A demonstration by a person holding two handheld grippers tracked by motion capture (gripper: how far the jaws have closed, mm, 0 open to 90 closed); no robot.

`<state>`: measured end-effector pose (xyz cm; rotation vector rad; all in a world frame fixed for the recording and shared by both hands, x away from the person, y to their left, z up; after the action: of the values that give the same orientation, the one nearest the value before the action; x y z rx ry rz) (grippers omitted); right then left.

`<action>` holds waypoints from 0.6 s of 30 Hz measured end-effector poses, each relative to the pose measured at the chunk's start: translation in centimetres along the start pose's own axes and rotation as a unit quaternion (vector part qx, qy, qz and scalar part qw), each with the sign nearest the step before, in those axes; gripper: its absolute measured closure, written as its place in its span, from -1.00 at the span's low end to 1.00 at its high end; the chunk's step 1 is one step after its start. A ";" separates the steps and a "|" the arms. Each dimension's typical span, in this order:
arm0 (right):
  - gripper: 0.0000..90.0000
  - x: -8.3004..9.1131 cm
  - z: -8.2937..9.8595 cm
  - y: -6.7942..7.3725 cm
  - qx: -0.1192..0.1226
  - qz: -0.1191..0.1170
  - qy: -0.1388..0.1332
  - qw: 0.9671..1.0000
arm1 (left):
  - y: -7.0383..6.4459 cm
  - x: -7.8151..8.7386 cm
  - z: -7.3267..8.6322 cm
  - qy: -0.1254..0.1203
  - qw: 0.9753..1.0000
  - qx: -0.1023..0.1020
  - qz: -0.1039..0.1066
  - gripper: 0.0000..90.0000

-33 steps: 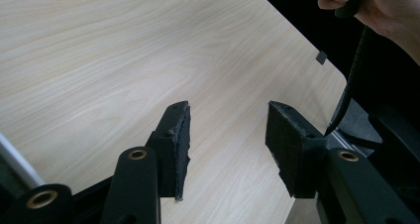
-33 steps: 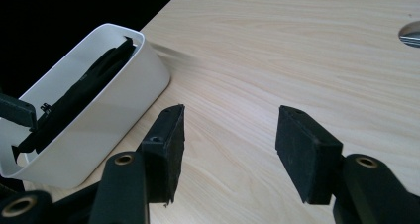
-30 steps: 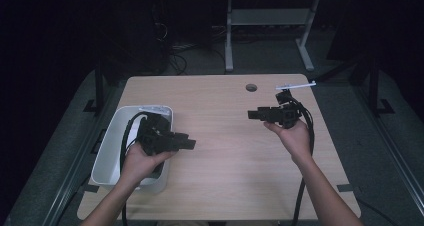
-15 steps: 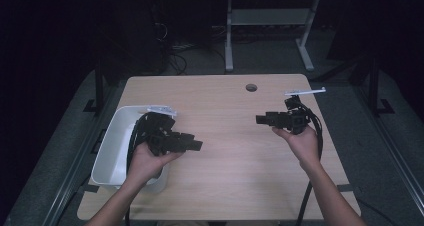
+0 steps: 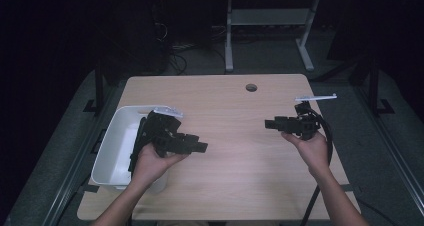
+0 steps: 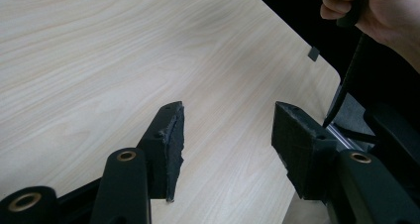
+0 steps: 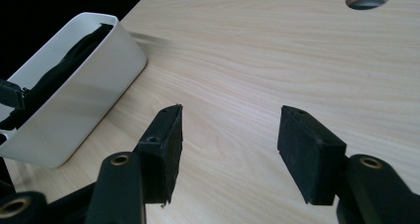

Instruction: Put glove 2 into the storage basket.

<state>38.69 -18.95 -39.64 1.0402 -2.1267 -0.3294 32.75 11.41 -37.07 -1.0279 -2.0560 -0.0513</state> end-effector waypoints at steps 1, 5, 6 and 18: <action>-0.05 0.3 0.4 -0.3 -0.003 0.002 0.000 1.000 | -0.1 -0.2 0.0 0.000 1.000 0.001 0.001 0.01; -0.06 0.8 0.9 -0.7 -0.008 0.006 -0.004 1.000 | -0.5 -0.6 0.1 0.003 1.000 -0.002 0.004 0.00; -0.06 0.9 1.0 -0.8 -0.010 0.006 -0.004 1.000 | -0.6 -0.6 0.0 0.002 1.000 -0.001 0.005 -0.01; -0.06 2.0 2.8 -1.9 -0.022 0.014 -0.009 1.000 | -1.5 -1.7 0.2 0.008 1.000 -0.006 0.011 -0.03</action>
<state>37.00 -21.91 -41.51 0.9843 -2.1376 -0.3719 32.14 9.38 -37.96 -1.0539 -2.0330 -0.0599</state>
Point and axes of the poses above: each handheld gripper's, and its own axes: x roughly backward along the jaws, z roughly out of its underside, y roughly to its left, the point moved 6 cm from there along -x, roughly forward along the jaws, and after that the axes turned 9 degrees about -z, right-handed, at the moved point
